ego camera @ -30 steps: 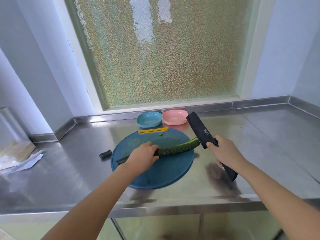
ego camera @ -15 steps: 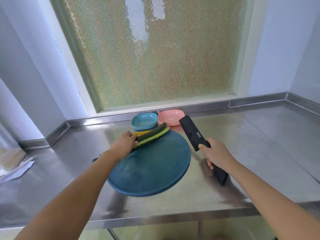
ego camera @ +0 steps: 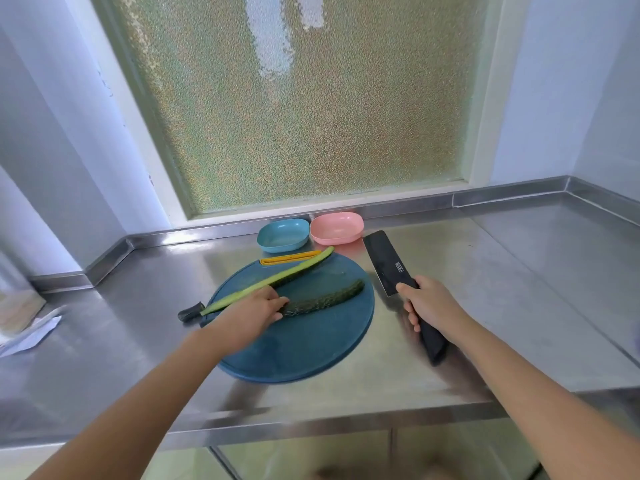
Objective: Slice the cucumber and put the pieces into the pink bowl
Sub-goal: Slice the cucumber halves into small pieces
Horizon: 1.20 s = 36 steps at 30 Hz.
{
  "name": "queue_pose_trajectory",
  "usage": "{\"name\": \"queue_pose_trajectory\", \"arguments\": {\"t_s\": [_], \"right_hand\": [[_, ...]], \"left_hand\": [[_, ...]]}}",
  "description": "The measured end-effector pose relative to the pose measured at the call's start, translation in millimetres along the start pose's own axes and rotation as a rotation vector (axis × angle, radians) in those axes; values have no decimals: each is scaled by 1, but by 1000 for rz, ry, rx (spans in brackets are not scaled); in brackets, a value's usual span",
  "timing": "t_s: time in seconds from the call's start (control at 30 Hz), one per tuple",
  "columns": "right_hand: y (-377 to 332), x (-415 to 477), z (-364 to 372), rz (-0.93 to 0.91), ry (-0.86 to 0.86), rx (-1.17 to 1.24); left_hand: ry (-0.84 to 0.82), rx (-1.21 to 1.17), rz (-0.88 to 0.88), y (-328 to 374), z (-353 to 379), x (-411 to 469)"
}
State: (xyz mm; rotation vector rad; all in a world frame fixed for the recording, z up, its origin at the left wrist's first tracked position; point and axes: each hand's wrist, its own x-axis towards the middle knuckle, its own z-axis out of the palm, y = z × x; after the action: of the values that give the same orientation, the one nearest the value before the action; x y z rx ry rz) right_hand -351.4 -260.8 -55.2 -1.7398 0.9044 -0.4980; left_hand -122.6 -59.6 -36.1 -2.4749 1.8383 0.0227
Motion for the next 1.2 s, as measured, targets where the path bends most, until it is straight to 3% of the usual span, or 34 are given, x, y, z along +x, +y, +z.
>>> {"name": "queue_pose_trajectory", "arguments": {"t_s": [0.3, 0.63, 0.8, 0.93, 1.07, 1.2], "right_hand": [[3, 2, -1, 7, -15, 37], [11, -19, -31, 34, 17, 42], [18, -24, -36, 13, 18, 60], [19, -24, -35, 9, 27, 98], [18, -25, -35, 9, 36, 91], [18, -26, -36, 7, 33, 82]], "left_hand": [[16, -91, -10, 12, 9, -5], [24, -93, 70, 70, 2, -9], [307, -249, -117, 64, -10, 18], [80, -341, -279, 47, -10, 42], [-20, -453, -230, 35, -15, 55], [-235, -578, -142, 29, -37, 56]]}}
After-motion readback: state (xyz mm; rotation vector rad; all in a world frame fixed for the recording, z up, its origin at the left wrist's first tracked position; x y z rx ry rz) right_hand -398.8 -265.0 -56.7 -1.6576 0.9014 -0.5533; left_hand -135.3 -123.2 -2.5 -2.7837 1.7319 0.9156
